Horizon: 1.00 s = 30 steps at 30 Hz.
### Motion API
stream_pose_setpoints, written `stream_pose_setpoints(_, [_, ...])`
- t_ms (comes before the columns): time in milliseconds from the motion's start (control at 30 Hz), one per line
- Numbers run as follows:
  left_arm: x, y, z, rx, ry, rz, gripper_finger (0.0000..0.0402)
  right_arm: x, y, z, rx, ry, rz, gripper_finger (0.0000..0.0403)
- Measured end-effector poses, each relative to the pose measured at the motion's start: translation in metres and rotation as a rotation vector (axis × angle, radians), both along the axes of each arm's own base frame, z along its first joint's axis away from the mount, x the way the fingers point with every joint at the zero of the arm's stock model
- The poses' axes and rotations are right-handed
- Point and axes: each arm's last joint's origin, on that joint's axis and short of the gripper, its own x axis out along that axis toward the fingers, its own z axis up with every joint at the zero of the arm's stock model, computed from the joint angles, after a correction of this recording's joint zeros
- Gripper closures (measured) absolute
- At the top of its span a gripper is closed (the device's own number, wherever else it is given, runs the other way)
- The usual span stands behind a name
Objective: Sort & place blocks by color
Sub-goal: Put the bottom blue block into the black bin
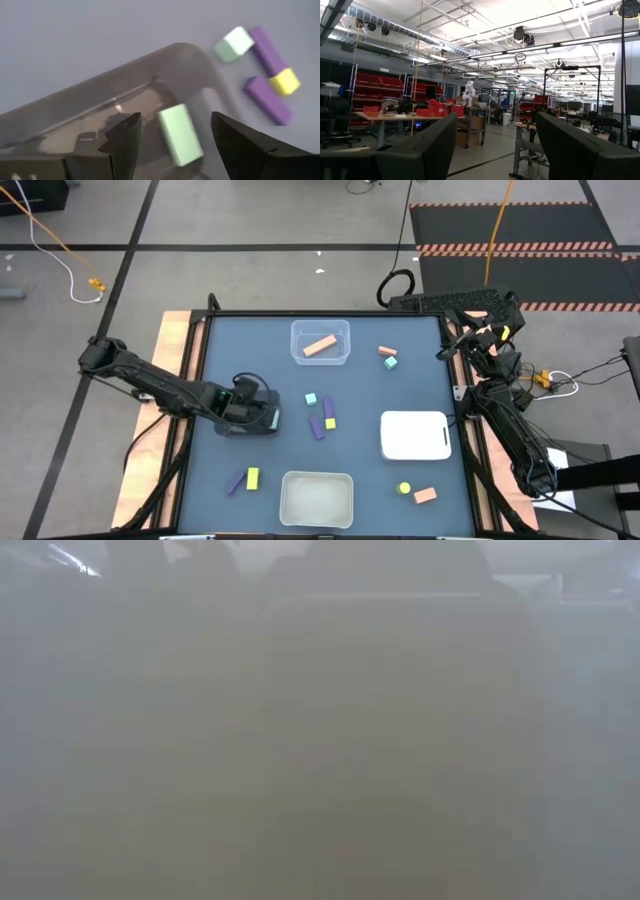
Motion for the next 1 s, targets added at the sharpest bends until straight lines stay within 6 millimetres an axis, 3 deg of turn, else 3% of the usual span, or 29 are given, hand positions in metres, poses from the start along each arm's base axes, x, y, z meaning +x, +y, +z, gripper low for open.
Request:
stream_pose_setpoints(167, [0.005,0.000,0.015,0.067,-0.147,-0.032,0.0160,0.000,0.000,0.000,0.000,0.000,0.000,0.0140])
stream_pose_setpoints(467, [0.022,0.026,0.036,0.356,-0.385,0.196,0.0159,0.000,0.000,0.000,0.000,0.000,0.000,0.0140])
stream_pose_setpoints(700, [0.035,0.044,0.053,0.503,-0.431,0.137,0.0158,0.000,0.000,0.000,0.000,0.000,0.000,0.0140])
stream_pose_setpoints(1000, [0.040,0.049,0.062,0.577,-0.458,0.070,0.0158,0.000,0.000,0.000,0.000,0.000,0.000,0.0140])
